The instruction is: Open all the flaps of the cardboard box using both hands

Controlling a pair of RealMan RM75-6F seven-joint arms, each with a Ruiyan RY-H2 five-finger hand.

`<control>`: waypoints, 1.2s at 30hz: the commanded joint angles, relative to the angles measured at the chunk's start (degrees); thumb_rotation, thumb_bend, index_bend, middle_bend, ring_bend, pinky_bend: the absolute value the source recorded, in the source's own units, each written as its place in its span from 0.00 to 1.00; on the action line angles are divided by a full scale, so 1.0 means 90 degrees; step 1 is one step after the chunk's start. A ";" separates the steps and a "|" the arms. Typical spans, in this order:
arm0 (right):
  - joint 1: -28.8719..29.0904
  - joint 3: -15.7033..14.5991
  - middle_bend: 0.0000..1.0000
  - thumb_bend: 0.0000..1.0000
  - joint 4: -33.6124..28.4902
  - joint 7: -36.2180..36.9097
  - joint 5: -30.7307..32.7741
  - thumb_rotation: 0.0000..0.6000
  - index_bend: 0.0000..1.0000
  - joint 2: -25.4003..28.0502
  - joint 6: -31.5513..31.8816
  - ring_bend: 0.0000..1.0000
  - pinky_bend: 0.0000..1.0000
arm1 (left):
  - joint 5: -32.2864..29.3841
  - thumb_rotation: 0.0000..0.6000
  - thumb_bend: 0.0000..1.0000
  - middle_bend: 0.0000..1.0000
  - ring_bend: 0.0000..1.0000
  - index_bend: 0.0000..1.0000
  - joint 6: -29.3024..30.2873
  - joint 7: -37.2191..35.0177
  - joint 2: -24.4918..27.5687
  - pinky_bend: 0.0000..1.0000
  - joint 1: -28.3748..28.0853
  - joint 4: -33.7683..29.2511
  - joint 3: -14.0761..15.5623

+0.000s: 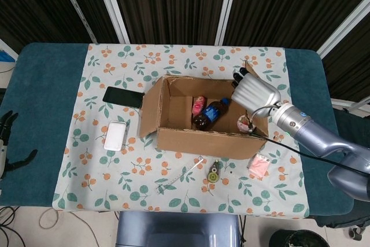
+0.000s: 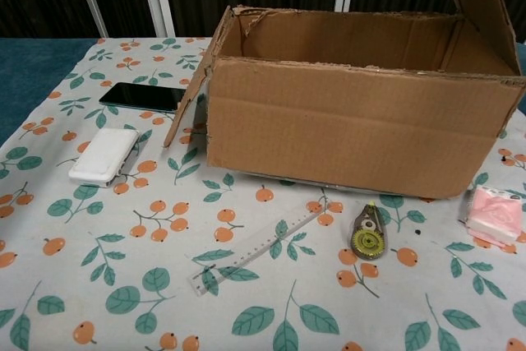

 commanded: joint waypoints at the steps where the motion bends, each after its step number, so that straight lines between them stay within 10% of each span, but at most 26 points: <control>1: -0.0093 -0.0038 0.35 0.85 -0.0042 -0.0126 0.0107 1.00 0.55 0.0055 -0.0004 0.21 0.26 | -0.0002 1.00 0.20 0.00 0.00 0.00 -0.0002 -0.0001 0.0003 0.06 0.0002 -0.0003 -0.0002; 36: -0.0888 0.0016 0.15 0.56 -0.0378 -0.1020 0.0608 1.00 0.30 0.0757 0.0567 0.13 0.24 | 0.0030 1.00 0.20 0.00 0.00 0.00 -0.0055 0.0000 0.0034 0.06 -0.0001 -0.0057 0.0008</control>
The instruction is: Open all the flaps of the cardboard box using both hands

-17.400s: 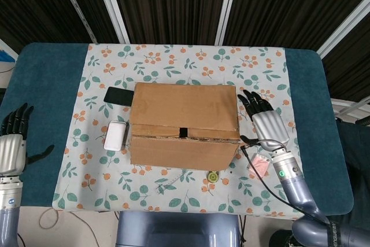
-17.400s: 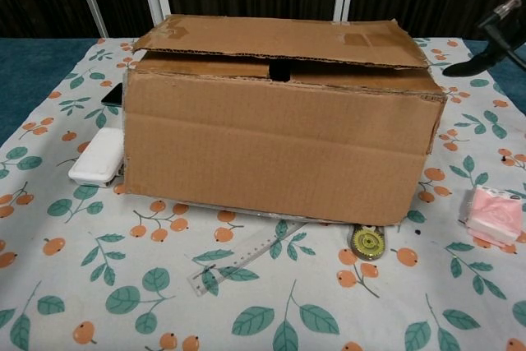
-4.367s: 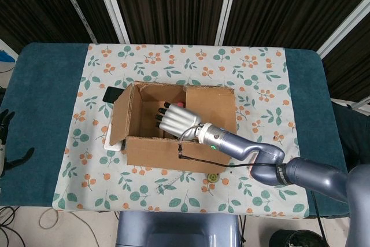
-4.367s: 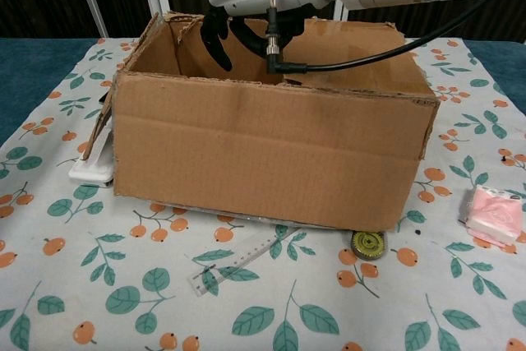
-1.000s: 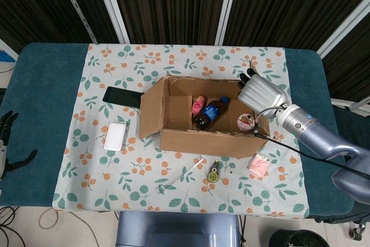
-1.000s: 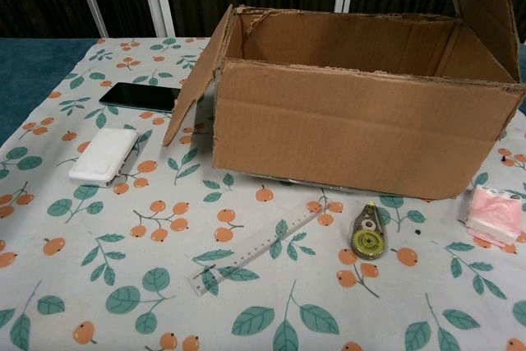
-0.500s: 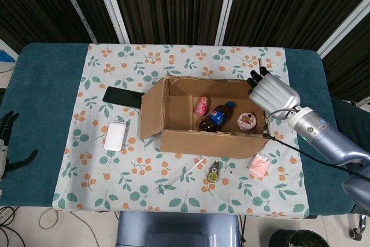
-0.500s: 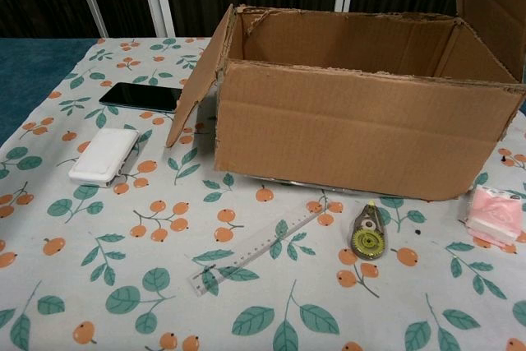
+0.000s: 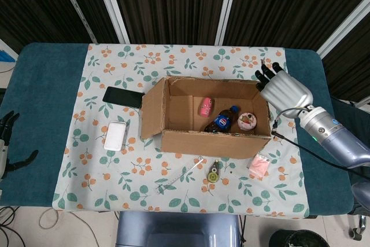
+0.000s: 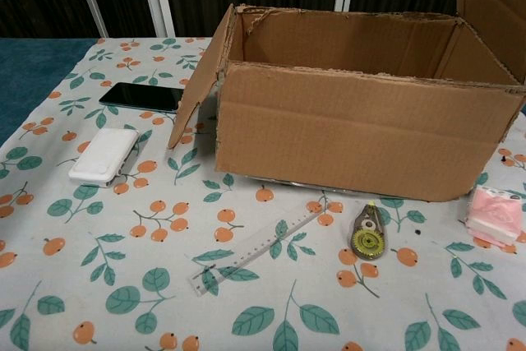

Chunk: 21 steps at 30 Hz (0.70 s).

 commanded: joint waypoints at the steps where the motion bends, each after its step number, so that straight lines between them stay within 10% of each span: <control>1: -0.0076 -0.0008 0.15 0.56 0.0005 -0.0053 0.0025 1.00 0.30 0.0110 0.0027 0.13 0.24 | 0.0008 1.00 0.20 0.00 0.00 0.00 -0.0006 -0.0008 0.0003 0.06 -0.0002 -0.0005 0.0004; 21: -0.0813 -0.0208 0.15 0.55 0.0119 -0.0056 0.0203 1.00 0.29 0.0558 0.0273 0.13 0.24 | 0.0066 1.00 0.20 0.00 0.00 0.00 -0.0011 -0.0018 0.0017 0.06 -0.0004 -0.0009 0.0031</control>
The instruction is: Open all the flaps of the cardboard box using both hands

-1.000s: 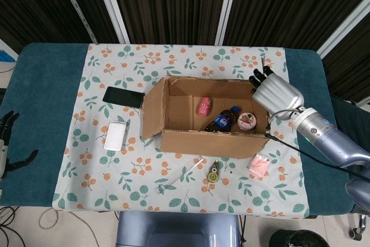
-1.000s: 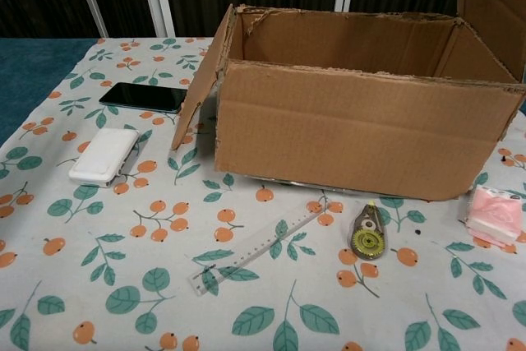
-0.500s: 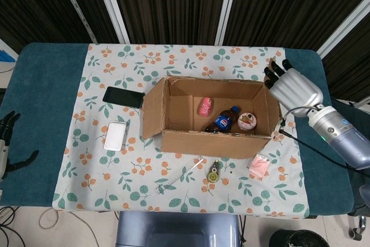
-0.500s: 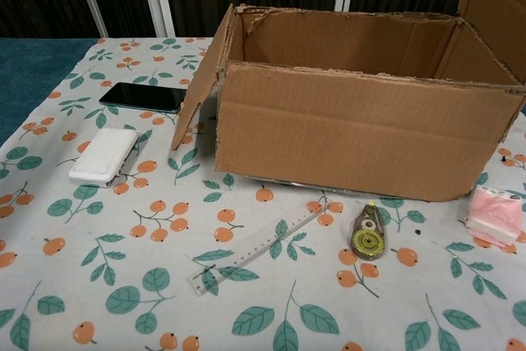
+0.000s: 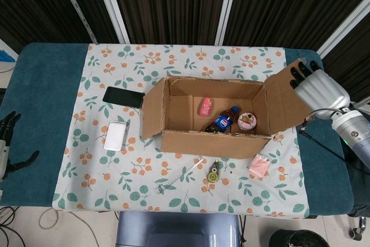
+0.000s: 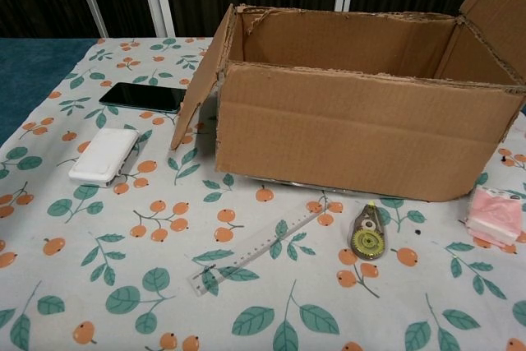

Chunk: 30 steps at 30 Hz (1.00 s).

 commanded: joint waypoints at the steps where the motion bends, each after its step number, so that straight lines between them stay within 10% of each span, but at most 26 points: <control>1: -0.0154 -0.0072 0.15 0.55 0.0018 0.0011 0.0026 1.00 0.29 0.0020 0.0066 0.13 0.24 | 0.0010 1.00 0.20 0.00 0.00 0.00 0.0006 0.0011 -0.0002 0.06 0.0001 0.0004 0.0005; 15: -0.0883 -0.0224 0.13 0.55 0.0193 0.0126 0.0512 1.00 0.26 -0.0311 0.0649 0.11 0.24 | 0.0024 1.00 0.20 0.00 0.00 0.00 0.0007 0.0127 -0.0007 0.06 0.0003 -0.0001 0.0031; 30: -0.2902 -0.0383 0.00 0.27 -0.0460 0.1849 0.0456 1.00 0.00 -0.1708 0.3672 0.01 0.22 | 0.0125 1.00 0.05 0.00 0.00 0.00 0.0063 0.0972 0.0055 0.03 0.0060 -0.0077 0.0216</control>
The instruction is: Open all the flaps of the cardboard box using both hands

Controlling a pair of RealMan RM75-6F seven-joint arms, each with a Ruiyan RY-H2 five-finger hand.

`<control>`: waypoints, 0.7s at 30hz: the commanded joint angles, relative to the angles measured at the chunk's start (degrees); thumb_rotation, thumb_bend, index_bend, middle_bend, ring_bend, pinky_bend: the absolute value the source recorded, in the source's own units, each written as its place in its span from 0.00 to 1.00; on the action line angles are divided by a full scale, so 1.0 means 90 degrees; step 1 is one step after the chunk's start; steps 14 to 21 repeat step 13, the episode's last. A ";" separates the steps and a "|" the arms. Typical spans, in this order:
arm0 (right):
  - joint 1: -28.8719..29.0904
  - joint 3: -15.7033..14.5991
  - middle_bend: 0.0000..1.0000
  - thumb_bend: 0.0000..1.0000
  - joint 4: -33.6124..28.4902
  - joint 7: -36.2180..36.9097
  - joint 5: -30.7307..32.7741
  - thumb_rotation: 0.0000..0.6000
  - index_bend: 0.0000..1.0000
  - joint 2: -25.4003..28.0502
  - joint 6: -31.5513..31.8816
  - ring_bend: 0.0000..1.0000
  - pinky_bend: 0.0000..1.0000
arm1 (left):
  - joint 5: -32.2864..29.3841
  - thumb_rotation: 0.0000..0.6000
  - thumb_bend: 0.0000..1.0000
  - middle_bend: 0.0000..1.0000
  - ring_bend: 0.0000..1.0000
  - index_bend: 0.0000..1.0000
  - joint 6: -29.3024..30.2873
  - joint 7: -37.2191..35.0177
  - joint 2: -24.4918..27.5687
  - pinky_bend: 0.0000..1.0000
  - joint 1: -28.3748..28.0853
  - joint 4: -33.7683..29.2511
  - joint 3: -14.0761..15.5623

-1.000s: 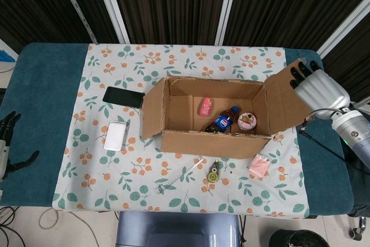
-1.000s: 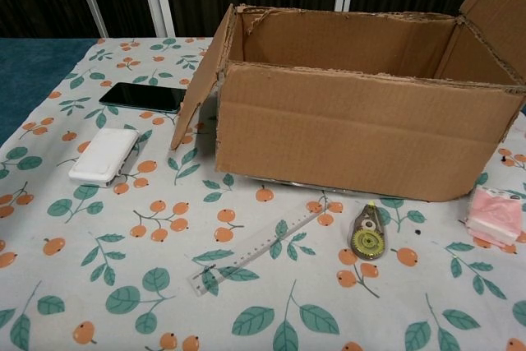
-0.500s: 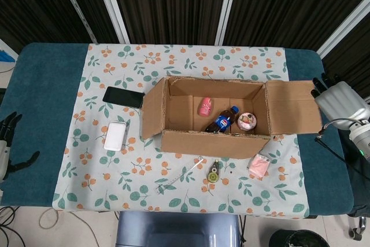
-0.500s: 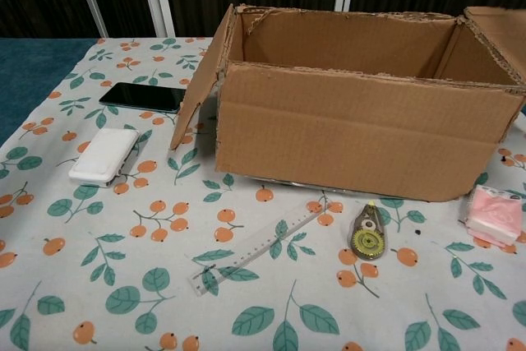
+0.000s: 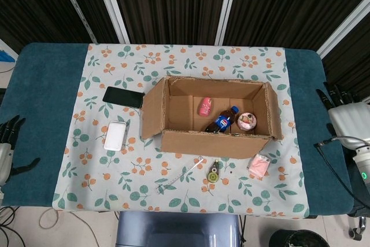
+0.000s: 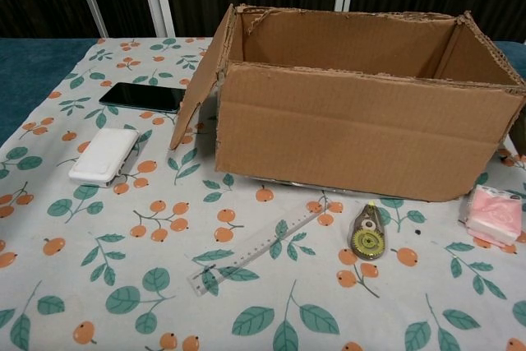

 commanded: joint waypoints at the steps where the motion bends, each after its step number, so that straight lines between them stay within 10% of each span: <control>1: -0.0739 -0.0238 0.00 0.24 -0.0138 0.0636 -0.0335 1.00 0.00 -0.0597 0.0794 0.00 0.21 | 0.0034 1.00 0.04 0.00 0.00 0.00 0.0080 0.0120 0.0030 0.02 0.0041 -0.0063 0.0030; 21: -0.1776 -0.0712 0.00 0.17 0.1222 0.1737 -0.1486 1.00 0.00 -0.1677 0.2030 0.00 0.21 | 0.0063 1.00 0.04 0.00 0.00 0.00 0.0159 0.0471 -0.0050 0.00 0.0084 -0.0072 0.0078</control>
